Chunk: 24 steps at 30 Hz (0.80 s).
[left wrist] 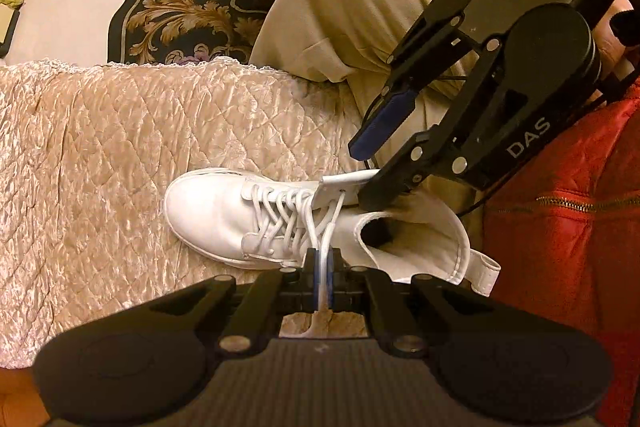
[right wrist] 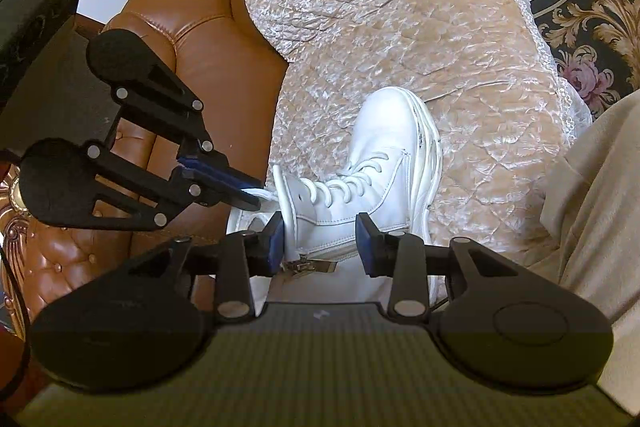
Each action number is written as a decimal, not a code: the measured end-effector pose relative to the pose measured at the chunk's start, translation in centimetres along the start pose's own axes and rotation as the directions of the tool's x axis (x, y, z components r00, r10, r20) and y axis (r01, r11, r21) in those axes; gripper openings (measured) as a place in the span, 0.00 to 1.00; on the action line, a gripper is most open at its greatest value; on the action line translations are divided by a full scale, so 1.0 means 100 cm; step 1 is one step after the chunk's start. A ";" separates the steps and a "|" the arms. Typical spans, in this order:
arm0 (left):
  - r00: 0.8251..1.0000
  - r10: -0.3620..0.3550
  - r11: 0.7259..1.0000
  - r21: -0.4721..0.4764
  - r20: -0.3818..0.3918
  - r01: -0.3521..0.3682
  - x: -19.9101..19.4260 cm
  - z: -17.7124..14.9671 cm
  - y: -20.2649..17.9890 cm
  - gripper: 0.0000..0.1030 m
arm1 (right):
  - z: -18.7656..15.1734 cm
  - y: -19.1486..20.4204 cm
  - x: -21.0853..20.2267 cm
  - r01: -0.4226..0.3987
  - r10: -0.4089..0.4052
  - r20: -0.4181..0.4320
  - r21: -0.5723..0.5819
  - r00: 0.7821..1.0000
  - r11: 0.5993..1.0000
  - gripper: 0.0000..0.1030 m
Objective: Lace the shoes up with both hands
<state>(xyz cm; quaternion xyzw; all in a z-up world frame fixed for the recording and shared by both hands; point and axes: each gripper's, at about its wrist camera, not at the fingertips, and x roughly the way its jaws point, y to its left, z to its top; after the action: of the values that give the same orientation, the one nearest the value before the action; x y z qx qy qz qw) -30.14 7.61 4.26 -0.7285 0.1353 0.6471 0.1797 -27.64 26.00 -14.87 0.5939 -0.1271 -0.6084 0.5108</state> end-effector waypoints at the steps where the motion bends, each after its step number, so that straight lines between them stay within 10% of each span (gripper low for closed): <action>1: 1.000 0.000 1.000 -0.002 0.002 0.000 0.000 -0.001 0.000 0.03 | 0.000 0.000 0.000 0.001 -0.001 0.000 0.000 1.000 1.000 0.42; 19: 0.996 -0.011 1.000 -0.005 0.093 0.012 -0.004 -0.002 -0.007 0.04 | 0.000 0.009 -0.007 -0.066 0.067 0.040 -0.030 0.997 0.997 0.43; 24: 0.990 -0.010 0.997 -0.075 0.141 0.021 -0.002 -0.014 -0.002 0.04 | 0.005 -0.031 -0.024 -0.124 0.089 0.186 0.186 0.979 0.975 0.43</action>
<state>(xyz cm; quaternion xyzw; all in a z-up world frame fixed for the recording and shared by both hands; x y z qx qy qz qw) -28.80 7.17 4.63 -0.6886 0.0918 0.7000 0.1659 -30.07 29.01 -15.65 0.5775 -0.2631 -0.6146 0.4685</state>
